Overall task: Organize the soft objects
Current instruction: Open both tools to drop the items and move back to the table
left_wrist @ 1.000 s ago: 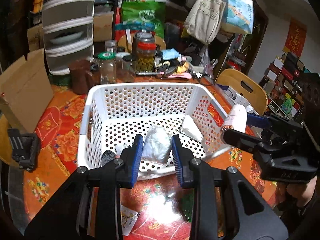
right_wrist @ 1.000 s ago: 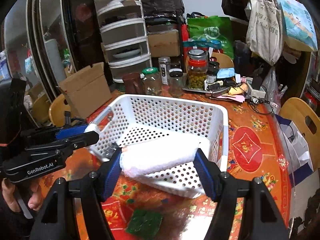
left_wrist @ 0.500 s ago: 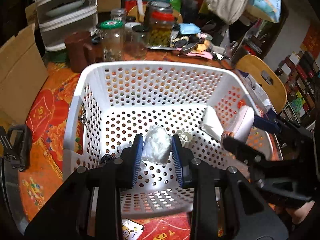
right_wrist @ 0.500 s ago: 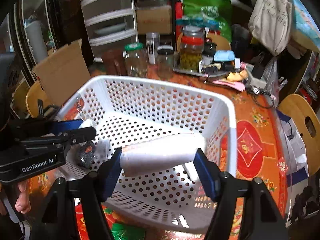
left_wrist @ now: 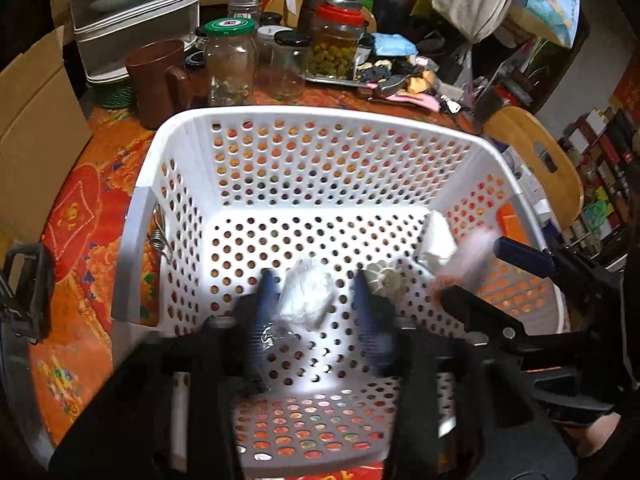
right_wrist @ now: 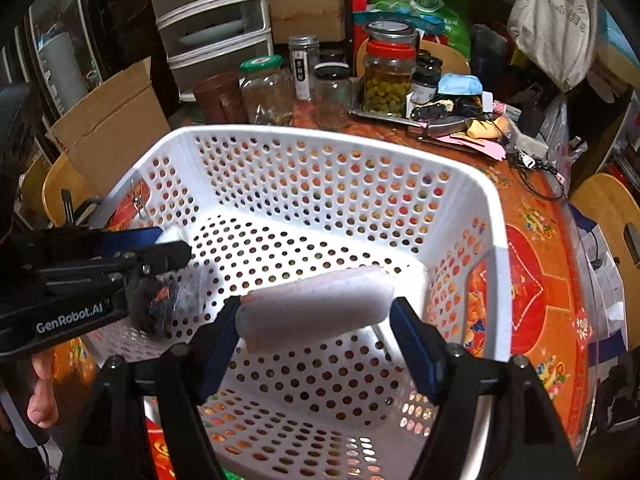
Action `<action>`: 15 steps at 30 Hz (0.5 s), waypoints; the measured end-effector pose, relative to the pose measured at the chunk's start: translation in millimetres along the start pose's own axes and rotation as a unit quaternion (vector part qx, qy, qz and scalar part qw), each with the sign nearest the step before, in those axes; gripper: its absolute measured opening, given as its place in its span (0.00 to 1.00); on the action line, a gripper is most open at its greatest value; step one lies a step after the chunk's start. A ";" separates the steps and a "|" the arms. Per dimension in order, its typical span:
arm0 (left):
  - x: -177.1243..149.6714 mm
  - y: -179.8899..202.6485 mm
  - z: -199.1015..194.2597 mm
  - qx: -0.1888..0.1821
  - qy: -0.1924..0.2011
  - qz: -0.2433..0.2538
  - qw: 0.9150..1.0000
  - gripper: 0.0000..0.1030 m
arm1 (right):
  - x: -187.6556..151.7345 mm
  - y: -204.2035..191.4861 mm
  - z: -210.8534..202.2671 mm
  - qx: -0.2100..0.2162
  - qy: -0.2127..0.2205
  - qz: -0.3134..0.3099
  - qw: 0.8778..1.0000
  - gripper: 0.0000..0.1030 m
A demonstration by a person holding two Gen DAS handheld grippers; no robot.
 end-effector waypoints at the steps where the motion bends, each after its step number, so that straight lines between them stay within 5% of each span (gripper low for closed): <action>1: -0.5 -0.8 -5.9 0.000 0.010 -0.003 1.000 0.73 | 1.0 2.0 -7.8 -0.001 0.012 0.006 1.000 0.81; 2: -0.7 -2.4 -15.5 0.001 0.028 -0.005 1.000 0.82 | 1.2 4.4 -15.6 0.005 0.022 0.010 1.000 0.82; 6: -19.5 -4.8 -75.0 0.021 0.096 0.014 0.995 0.82 | -12.2 15.1 -61.6 0.029 0.077 0.035 0.996 0.84; 10: -80.6 -19.0 -130.3 0.055 0.148 0.048 0.986 1.00 | -76.4 25.3 -105.7 0.033 0.122 0.054 0.991 0.97; 15: -171.2 -55.7 -104.8 0.075 0.094 0.033 0.992 1.00 | -174.7 20.9 -78.9 0.060 0.077 0.085 0.992 0.97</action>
Point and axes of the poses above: each gripper's, at about its wrist camera, not at the fingertips, and z roughly the way its jaws point, y to its right, x to its top, the point moved 3 cm from there along z, roughly the way its jaws point, and after that the axes turned 4 degrees about -x, right-handed, at the moved point
